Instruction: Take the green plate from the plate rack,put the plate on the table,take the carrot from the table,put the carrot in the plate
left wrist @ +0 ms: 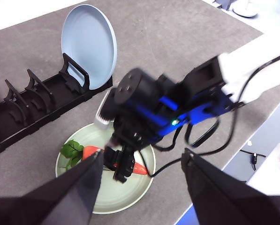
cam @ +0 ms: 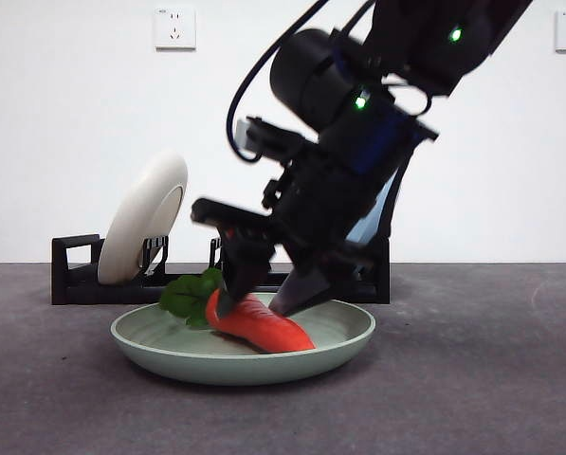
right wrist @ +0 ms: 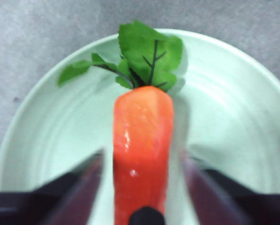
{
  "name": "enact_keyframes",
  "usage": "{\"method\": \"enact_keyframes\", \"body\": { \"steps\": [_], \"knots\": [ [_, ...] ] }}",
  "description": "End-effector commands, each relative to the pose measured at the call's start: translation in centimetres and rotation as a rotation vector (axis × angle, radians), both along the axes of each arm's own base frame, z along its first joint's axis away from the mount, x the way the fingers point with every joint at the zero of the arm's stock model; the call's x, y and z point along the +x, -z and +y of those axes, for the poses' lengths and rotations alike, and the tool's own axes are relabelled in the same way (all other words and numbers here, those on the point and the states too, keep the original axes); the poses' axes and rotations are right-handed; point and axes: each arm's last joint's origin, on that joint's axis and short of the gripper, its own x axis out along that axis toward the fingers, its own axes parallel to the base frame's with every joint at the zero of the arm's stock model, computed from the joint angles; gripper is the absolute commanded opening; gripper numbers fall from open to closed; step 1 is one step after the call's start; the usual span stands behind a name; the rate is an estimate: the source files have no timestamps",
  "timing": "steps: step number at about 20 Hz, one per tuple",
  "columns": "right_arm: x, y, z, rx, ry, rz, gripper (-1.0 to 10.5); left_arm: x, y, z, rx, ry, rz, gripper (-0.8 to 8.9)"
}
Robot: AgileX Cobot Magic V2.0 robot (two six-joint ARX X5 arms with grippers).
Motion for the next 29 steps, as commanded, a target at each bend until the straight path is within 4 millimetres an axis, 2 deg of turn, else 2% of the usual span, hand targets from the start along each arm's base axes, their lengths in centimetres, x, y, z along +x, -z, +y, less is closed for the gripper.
{"method": "enact_keyframes", "body": {
  "steps": [1,5,8,10,13,19,20,21,24,25,29],
  "knots": [
    [-0.6,-2.7,-0.5,0.041,-0.002,-0.050,5.4,0.0,0.0,0.0,0.008,0.004,-0.010,2.83],
    [-3.2,-8.0,-3.0,0.054,-0.010,-0.063,5.4,-0.1,0.4,0.2,0.048,0.005,0.011,2.83],
    [-6.7,-11.4,-6.2,0.019,-0.039,0.002,5.3,-0.3,0.9,0.5,0.110,0.006,0.043,2.83],
    [-9.0,-13.0,-8.2,-0.004,-0.061,0.052,5.3,-0.4,1.2,0.7,0.136,0.009,0.059,2.83],
    [-12.3,-14.6,-11.1,-0.025,-0.103,0.115,5.3,-0.5,1.4,0.9,0.166,0.017,0.081,2.82],
    [-15.1,-16.1,-13.8,-0.012,-0.107,0.102,5.3,-0.8,1.7,0.9,0.172,0.085,0.143,2.78],
    [-15.4,-16.3,-14.1,-0.004,-0.108,0.093,5.0,-0.8,1.8,0.9,0.173,0.094,0.151,2.67],
    [-15.6,-16.5,-14.3,0.004,-0.108,0.083,4.3,-0.9,1.8,1.0,0.176,0.096,0.155,2.13],
    [-16.2,-16.9,-14.9,0.026,-0.109,0.056,0.9,-0.9,1.8,1.0,0.181,0.095,0.158,-0.22],
    [-16.3,-17.0,-15.0,0.031,-0.109,0.050,0.0,-0.9,1.8,1.0,0.180,0.096,0.159,-0.08],
    [-16.5,-17.1,-15.2,0.038,-0.109,0.042,-0.1,-0.9,1.8,1.0,0.182,0.095,0.160,-0.08]
  ]
}}
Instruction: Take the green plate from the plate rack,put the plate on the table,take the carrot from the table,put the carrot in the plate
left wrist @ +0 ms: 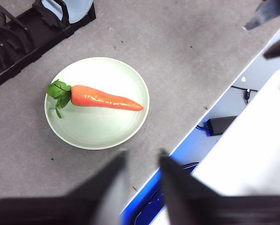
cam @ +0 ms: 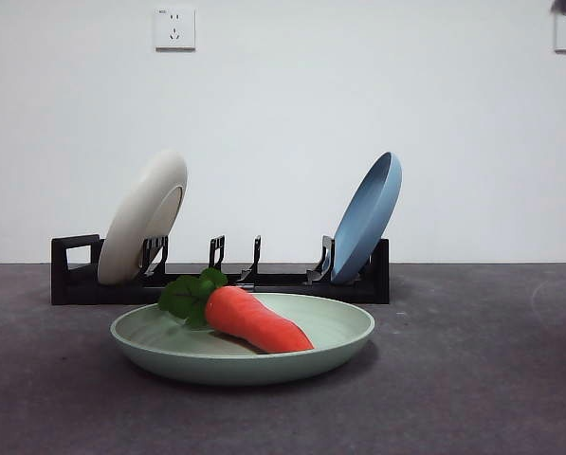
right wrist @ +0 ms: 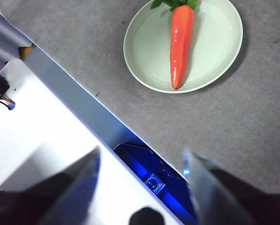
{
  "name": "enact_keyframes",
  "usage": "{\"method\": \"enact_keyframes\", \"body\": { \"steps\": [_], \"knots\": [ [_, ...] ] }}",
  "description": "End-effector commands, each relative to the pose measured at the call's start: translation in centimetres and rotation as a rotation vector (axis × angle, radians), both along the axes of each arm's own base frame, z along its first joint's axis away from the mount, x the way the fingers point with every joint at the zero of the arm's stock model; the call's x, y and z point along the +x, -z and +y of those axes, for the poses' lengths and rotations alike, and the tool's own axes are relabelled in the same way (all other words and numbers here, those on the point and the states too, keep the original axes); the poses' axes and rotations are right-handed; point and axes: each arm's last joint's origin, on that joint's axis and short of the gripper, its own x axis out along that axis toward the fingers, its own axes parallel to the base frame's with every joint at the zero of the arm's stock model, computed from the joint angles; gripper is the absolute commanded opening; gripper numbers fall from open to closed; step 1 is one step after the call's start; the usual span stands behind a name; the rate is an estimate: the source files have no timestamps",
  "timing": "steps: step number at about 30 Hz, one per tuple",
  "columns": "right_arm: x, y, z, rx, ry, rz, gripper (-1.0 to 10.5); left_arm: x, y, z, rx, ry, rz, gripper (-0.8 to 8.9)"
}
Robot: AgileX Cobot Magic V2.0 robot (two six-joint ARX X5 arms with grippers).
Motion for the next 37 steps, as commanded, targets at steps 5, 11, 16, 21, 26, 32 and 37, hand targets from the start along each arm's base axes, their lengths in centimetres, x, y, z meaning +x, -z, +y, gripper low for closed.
{"method": "enact_keyframes", "body": {
  "steps": [5,11,16,21,26,32,37],
  "knots": [
    [0.0,0.1,0.0,-0.001,0.001,0.002,0.0,0.0,0.0,0.0,0.006,0.007,-0.007,-0.03],
    [0.0,0.1,0.0,-0.002,0.005,-0.001,0.0,0.0,0.0,0.0,0.006,0.005,-0.009,-0.03],
    [0.0,0.1,0.0,-0.001,0.005,-0.002,0.0,0.0,0.0,0.0,0.006,0.005,-0.009,-0.03],
    [0.0,0.1,0.0,-0.001,0.005,-0.002,0.0,0.0,0.0,0.0,0.004,0.005,-0.010,-0.03],
    [-0.1,0.0,-0.1,0.000,0.005,-0.004,0.0,0.4,-0.3,1.0,0.043,-0.088,-0.107,-0.03],
    [-0.1,0.0,-0.1,0.000,0.005,-0.004,0.0,1.2,-0.9,3.8,0.026,-0.241,-0.156,-0.03],
    [-0.1,0.0,-0.1,0.000,0.005,-0.004,0.0,1.9,-2.6,6.7,-0.059,-0.396,-0.408,-0.03]
  ]
}}
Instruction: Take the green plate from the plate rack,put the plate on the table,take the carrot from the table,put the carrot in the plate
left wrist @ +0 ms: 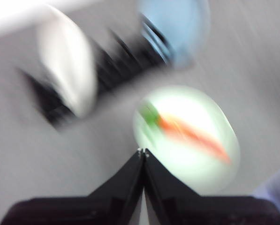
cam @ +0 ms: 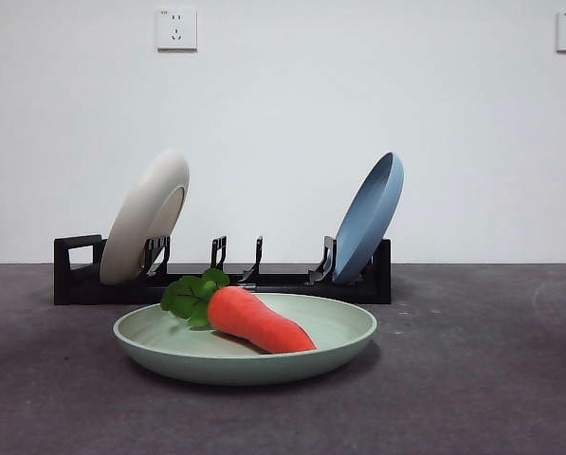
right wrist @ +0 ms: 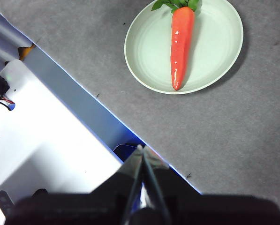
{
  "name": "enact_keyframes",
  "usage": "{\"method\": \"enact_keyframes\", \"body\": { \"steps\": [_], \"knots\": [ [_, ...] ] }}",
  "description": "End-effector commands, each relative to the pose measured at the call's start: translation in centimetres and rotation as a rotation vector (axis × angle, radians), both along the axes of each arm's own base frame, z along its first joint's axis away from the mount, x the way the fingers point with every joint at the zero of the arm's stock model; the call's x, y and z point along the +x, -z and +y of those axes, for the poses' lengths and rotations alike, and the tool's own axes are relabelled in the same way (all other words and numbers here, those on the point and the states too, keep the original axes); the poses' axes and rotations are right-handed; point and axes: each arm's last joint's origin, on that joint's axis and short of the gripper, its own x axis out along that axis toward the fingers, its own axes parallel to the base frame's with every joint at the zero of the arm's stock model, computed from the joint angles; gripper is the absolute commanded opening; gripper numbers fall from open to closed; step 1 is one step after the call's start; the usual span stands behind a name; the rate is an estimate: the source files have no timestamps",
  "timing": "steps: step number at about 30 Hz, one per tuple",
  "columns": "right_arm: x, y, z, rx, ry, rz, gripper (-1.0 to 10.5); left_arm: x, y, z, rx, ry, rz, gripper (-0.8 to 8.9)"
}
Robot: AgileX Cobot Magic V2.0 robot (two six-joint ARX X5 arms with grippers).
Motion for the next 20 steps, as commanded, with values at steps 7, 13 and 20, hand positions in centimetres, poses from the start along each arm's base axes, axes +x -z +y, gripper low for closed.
{"method": "enact_keyframes", "body": {
  "steps": [7,13,20],
  "knots": [
    [0.0,0.1,0.0,-0.001,0.002,-0.001,0.0,0.0,0.4,4.5,-0.085,-0.301,-0.628,-0.03],
    [0.0,0.1,0.0,-0.001,0.002,-0.001,0.0,0.6,6.2,5.7,-0.049,-0.309,-0.760,-0.03],
    [0.0,0.1,0.0,0.000,0.002,-0.001,0.0,1.1,14.2,6.4,-0.021,-0.206,-0.649,-0.03]
  ]
}}
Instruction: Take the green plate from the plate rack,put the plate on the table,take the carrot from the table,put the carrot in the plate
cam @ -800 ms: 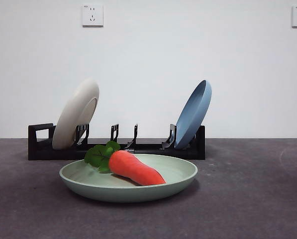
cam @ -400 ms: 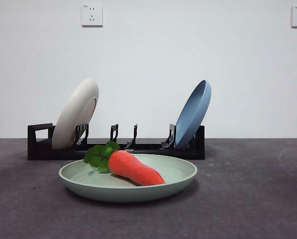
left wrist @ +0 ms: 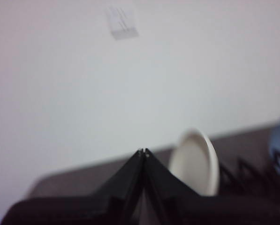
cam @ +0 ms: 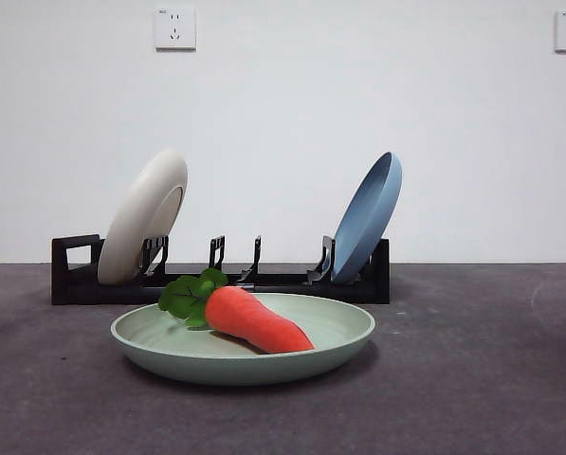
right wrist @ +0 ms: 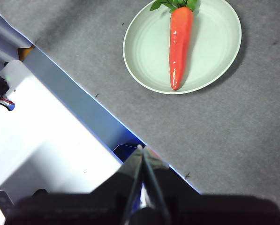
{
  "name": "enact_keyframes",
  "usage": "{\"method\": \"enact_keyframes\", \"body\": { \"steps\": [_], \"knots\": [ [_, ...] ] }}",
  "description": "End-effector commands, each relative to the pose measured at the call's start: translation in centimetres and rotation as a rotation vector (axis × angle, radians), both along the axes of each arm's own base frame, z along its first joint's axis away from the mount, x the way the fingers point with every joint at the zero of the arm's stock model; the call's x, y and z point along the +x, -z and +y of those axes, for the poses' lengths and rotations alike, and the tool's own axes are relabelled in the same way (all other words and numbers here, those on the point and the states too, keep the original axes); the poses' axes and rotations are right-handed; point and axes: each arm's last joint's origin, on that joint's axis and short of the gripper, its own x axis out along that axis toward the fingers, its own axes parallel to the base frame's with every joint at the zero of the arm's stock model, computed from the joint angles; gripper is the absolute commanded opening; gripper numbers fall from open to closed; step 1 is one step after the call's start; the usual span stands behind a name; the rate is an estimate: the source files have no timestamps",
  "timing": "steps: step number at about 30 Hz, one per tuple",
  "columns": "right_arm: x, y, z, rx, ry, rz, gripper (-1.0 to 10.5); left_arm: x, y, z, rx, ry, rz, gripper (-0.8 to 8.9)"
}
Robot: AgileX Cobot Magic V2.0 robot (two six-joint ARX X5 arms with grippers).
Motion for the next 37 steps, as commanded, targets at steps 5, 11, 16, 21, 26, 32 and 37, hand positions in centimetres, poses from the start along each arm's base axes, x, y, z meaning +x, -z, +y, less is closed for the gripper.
{"method": "enact_keyframes", "body": {
  "steps": [5,11,16,21,26,32,37],
  "knots": [
    [0.0,0.1,0.0,0.000,0.001,-0.001,0.0,-0.3,5.8,0.2,0.018,0.031,0.048,-0.03],
    [0.0,0.1,0.0,0.000,0.001,-0.001,0.0,-0.2,9.3,0.2,0.013,0.031,0.101,-0.03],
    [0.0,0.1,0.0,0.000,0.001,-0.001,0.0,-0.1,11.3,0.2,-0.001,0.031,0.179,-0.03],
    [0.0,0.1,0.0,0.000,0.001,-0.002,0.0,0.0,12.7,0.2,-0.037,0.027,0.220,-0.03],
    [0.0,0.1,0.0,0.000,0.001,-0.001,0.0,-0.1,13.1,0.2,-0.049,0.021,0.261,-0.03],
    [0.0,0.1,0.0,0.000,0.001,-0.002,0.0,-0.2,13.4,0.2,-0.080,0.027,0.295,-0.03],
    [0.0,0.1,0.0,0.000,0.001,-0.002,0.0,-0.2,13.4,0.2,-0.080,0.029,0.296,-0.03]
  ]
}}
